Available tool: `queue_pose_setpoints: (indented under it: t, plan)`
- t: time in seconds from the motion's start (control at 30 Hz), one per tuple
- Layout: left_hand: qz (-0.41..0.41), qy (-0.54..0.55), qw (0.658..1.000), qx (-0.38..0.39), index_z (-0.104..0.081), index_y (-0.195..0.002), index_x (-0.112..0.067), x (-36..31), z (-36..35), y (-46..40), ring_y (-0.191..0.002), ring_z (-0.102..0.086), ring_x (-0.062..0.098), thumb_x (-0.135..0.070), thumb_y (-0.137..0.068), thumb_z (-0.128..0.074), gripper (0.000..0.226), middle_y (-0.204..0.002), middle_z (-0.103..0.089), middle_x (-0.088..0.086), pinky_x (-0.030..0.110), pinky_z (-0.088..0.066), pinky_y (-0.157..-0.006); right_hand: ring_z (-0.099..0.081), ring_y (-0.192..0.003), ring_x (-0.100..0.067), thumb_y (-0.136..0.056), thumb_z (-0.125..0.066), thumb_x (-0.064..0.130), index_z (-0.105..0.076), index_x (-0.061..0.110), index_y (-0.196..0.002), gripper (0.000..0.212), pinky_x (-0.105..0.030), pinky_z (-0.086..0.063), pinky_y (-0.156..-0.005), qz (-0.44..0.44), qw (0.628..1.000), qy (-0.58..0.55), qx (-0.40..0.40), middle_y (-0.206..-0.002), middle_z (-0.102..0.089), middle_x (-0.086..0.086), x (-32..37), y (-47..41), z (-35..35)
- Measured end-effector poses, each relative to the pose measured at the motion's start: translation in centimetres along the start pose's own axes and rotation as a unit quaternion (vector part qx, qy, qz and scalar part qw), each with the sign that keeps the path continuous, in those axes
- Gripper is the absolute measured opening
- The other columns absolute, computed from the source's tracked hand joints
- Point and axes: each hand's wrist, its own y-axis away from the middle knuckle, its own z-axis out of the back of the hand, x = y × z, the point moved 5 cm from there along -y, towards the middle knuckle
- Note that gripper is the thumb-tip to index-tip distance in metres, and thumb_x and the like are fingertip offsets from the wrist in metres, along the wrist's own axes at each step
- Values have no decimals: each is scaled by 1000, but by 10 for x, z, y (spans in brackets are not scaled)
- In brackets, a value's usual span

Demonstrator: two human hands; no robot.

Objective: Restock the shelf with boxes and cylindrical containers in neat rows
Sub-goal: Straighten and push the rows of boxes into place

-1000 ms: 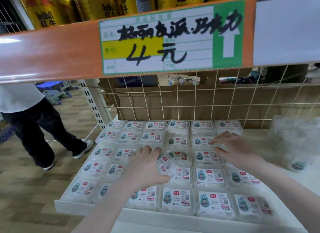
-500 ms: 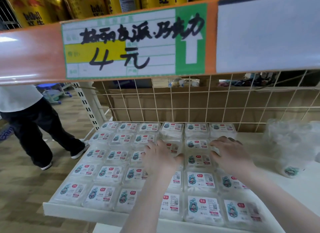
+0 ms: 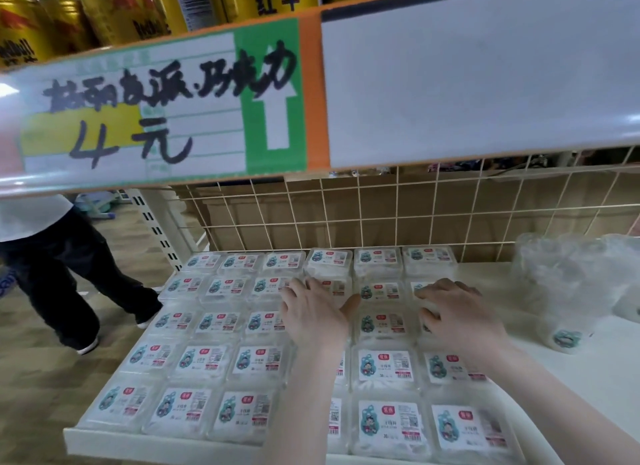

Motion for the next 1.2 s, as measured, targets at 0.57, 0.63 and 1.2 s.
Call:
queue_pose_setpoints:
  t: [0.57,0.63,1.2]
  plan:
    - [-102,57,991,-61,-48,-131,-19,4,-7,-13,-124,-38,22,-59,-91,-42,58,-133,-46,1,33,-33,-103,-45,-114,-13,-96,-39,30,-54,29,-123,32,-24,-33,-89,-11,1000,-26,-9,-129,-50,9,-3,3,3]
    - [-103,60,991,-63,-47,-132,-19,4,-9,-13,-124,-38,22,-60,-90,-43,58,-133,-46,1,33,-33,-103,-45,-114,-13,-96,-39,31,-54,29,-123,32,-25,-34,-89,-12,1000,-26,-9,-129,-50,9,-3,2,2]
    - [-103,115,983,-103,-65,-112,-6,45,-9,18,-101,-56,33,-43,-78,-70,51,-109,-63,13,42,-48,-79,-45,-120,-14,-95,-44,36,-53,28,-128,35,-24,-40,-90,-62,996,-37,-57,-134,-49,8,-6,26,0]
